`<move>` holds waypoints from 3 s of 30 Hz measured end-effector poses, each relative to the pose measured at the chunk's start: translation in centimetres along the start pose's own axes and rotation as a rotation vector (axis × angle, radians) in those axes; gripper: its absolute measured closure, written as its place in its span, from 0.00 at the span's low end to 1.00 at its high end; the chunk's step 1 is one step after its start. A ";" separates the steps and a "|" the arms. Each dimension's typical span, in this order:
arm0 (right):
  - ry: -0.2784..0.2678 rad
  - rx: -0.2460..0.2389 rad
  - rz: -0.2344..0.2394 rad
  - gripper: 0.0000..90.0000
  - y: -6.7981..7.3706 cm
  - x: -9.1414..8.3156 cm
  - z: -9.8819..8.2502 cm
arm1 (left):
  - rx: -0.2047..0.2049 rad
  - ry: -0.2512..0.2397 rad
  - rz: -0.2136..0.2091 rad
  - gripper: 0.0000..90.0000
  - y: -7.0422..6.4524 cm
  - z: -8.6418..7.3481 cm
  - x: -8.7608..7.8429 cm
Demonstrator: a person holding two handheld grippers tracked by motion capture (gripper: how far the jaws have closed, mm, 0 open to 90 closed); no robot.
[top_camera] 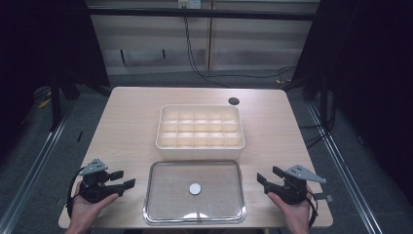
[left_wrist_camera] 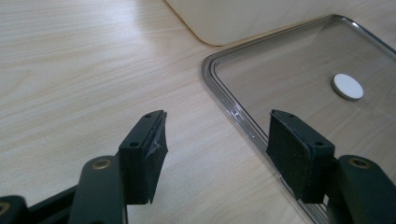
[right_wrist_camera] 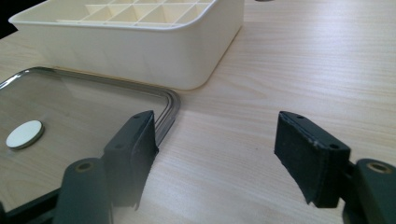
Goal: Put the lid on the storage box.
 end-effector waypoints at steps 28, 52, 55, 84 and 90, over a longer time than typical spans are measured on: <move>0.134 -0.007 0.154 0.43 4.0 1.6 3.2 | 0.023 0.024 -0.048 0.45 -1.2 2.1 1.0; 0.305 0.060 0.201 0.50 3.4 6.4 1.6 | 0.010 0.169 -0.078 0.51 -1.6 0.3 4.1; 0.316 0.065 0.197 0.53 3.2 6.9 1.2 | 0.010 0.172 -0.077 0.55 -1.5 0.3 4.7; 0.298 0.130 0.141 0.59 3.6 7.9 -0.2 | 0.054 0.205 -0.103 0.71 -2.6 0.0 6.0; 0.287 0.265 0.185 0.59 3.0 7.6 -0.4 | 0.052 0.207 -0.105 0.73 -2.6 0.0 6.0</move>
Point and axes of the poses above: each handheld gripper's, and its own axes: x roughly forward along the jaws, z roughly out of its top, y roughly to its left, the point moved 4 cm from there along x, roughly forward along the jaws, and after that the axes turned 2 degrees about -y, right-handed, at the moved point
